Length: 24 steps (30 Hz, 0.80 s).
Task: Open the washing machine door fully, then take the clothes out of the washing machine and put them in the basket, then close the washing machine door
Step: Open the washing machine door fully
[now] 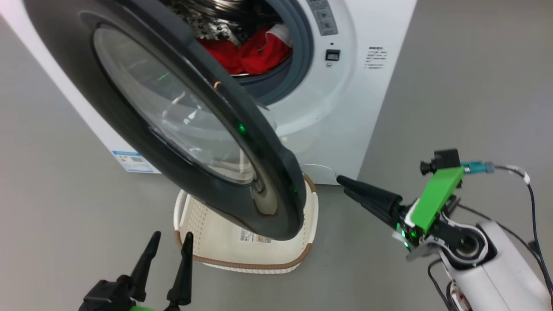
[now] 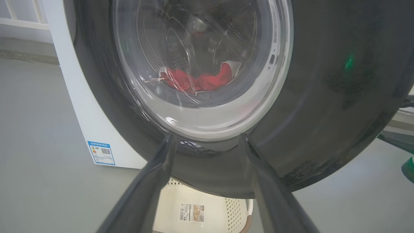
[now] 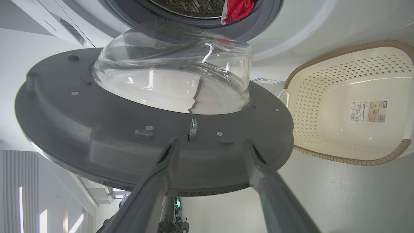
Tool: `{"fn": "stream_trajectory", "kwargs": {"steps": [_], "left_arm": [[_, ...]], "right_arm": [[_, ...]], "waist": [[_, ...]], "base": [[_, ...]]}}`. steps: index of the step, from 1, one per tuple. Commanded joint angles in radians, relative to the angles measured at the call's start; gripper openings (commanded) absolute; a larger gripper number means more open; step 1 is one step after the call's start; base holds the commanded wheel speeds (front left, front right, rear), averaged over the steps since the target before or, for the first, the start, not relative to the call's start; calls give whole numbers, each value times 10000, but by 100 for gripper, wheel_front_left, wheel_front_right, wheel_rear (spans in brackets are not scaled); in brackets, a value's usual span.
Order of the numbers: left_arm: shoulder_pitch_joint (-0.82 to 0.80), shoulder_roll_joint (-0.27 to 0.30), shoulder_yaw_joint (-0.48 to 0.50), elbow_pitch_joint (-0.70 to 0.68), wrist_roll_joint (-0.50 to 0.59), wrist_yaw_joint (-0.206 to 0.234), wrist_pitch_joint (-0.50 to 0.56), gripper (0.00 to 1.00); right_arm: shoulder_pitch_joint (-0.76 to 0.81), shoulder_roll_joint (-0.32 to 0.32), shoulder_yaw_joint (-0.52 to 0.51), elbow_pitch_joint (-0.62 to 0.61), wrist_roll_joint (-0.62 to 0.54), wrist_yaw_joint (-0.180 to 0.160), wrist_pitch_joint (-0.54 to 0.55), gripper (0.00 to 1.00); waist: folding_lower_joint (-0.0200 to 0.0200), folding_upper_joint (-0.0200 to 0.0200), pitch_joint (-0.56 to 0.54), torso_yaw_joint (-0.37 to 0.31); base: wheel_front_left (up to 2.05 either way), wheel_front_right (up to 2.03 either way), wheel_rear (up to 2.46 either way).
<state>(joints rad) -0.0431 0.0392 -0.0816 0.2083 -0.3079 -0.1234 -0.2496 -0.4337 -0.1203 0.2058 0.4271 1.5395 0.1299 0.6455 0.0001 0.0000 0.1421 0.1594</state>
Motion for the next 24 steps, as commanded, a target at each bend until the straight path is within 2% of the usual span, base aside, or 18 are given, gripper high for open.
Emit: {"fn": "stream_trajectory", "kwargs": {"steps": [1,13,24], "left_arm": [[-26,110,389,-227,123,-29,-122,100],[239,110,787,-285,162,-60,-122,100],[326,110,921,-278,120,-67,-122,100]], "right_arm": [[163,-8,70,-328,6,8,-136,100],[1892,-60,-157,-709,-5,8,-1190,100],[3065,-517,5,-1291,-589,8,-2905,100]], "waist": [[0,0,-56,-183],[0,0,-217,-790],[0,0,-177,-1083]], "base": [[0,0,0],[0,0,0],[0,0,0]]}}
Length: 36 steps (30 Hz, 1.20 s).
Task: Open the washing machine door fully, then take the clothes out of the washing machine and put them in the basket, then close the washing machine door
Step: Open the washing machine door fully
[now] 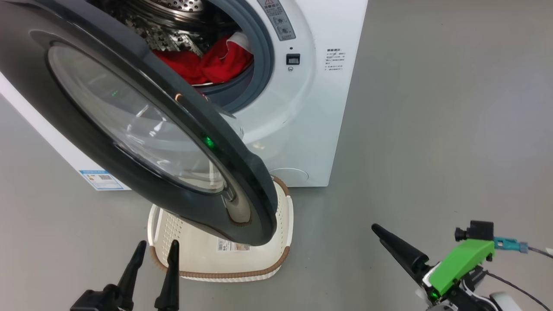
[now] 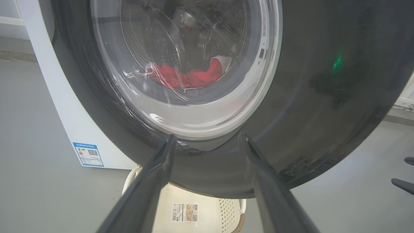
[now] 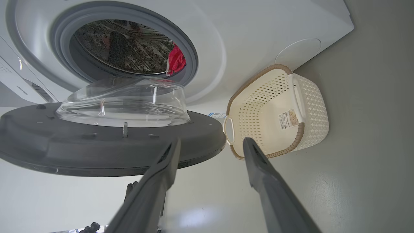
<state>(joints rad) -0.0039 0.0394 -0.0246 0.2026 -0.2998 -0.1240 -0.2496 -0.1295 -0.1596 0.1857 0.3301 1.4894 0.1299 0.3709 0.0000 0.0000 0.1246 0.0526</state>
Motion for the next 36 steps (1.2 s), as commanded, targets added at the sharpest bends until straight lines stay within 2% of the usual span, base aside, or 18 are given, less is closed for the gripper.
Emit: {"fn": "stream_trajectory", "kwargs": {"steps": [1,8,9,18,22,28,36], "left_arm": [[-60,108,356,-215,39,-62,-122,100],[-83,108,379,-158,31,-63,-122,100],[-83,108,379,-158,31,-63,-122,100],[-66,108,398,-63,59,-64,-122,100],[-67,108,410,-55,88,-65,-122,100],[-42,108,393,-77,123,-65,-122,100],[-58,108,356,-96,168,-66,-122,100]], "right_arm": [[114,-209,259,-390,-208,8,-355,100],[518,-1019,1006,-478,-1412,8,-2429,100],[518,-1019,1006,-478,-1412,8,-2429,100],[341,-2162,2661,332,-2888,8,-5767,100],[146,-2379,2958,920,-3750,8,-6298,100],[496,-1763,1159,670,-6216,8,-6323,100],[1353,-789,-701,-443,-9219,8,-6325,100]], "waist": [[1,0,-1,-27],[1,0,30,-97],[1,0,30,-97],[1,0,-63,-131],[1,0,-72,-139],[1,0,-75,-161],[1,0,-80,-121]], "base": [[0,0,0],[0,0,0],[0,0,0],[0,0,0],[0,0,0],[0,0,0],[0,0,0]]}}
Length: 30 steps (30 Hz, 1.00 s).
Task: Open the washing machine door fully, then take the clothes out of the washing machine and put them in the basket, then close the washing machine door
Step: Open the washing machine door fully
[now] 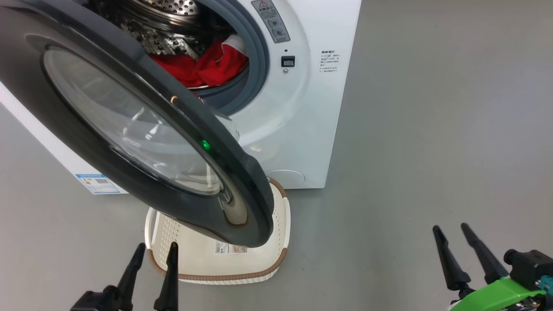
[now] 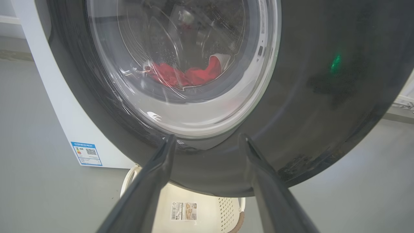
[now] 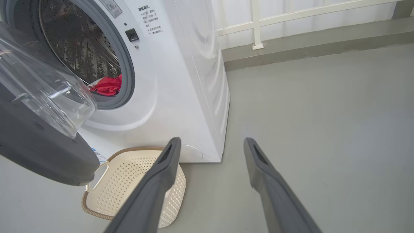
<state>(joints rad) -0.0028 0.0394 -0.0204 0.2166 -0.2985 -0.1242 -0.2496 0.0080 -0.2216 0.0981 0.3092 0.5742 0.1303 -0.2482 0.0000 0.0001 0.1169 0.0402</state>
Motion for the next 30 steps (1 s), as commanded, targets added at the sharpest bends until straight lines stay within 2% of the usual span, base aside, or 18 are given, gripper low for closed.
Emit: {"fn": "stream_trajectory", "kwargs": {"steps": [1,7,12,30], "left_arm": [[-69,108,309,-244,158,-64,-122,100],[-29,108,261,-301,193,-64,-122,100],[16,108,209,-365,211,-65,-122,100],[31,108,124,-405,212,-65,-122,100]], "right_arm": [[60,-41,-44,-406,-345,4,-134,100],[611,655,-1151,-1335,-1413,4,-134,100],[1020,978,-1587,-1614,-1927,4,-135,100],[1043,1115,-1476,-1682,-2017,4,-135,100]], "waist": [[0,-1,-14,10],[0,-1,-110,71],[0,-1,-164,120],[0,-1,-163,142]], "base": [[0,0,0],[0,0,0],[0,0,0],[0,0,0]]}}
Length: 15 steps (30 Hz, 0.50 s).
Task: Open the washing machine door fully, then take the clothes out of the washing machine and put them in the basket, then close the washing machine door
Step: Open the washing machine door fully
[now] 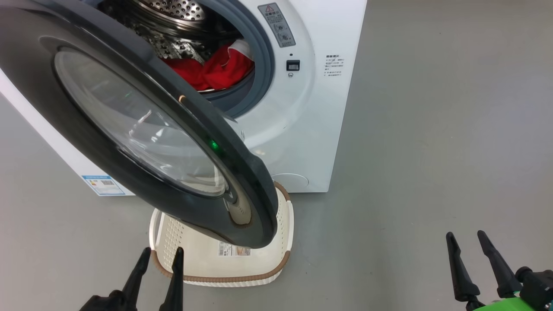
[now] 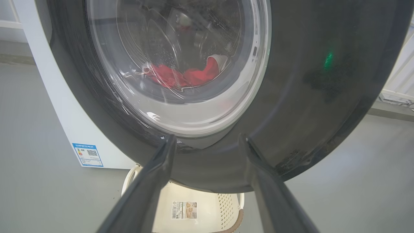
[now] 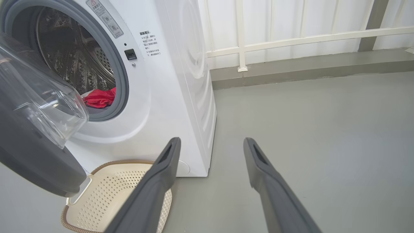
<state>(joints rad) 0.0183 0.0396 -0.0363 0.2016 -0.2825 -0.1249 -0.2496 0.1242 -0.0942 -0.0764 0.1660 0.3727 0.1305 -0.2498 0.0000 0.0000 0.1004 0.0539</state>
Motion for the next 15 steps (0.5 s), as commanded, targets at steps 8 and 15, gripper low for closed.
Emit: {"fn": "stream_trajectory", "kwargs": {"steps": [8,15], "left_arm": [[-190,106,246,-246,14,-57,-122,100],[-224,106,205,-232,-18,-57,-122,100]], "right_arm": [[-169,-273,722,-244,191,2,-120,49],[-485,-501,1690,-449,1164,2,-120,0]], "waist": [[0,0,31,41],[0,0,50,138]], "base": [[0,0,0],[0,0,0]]}}
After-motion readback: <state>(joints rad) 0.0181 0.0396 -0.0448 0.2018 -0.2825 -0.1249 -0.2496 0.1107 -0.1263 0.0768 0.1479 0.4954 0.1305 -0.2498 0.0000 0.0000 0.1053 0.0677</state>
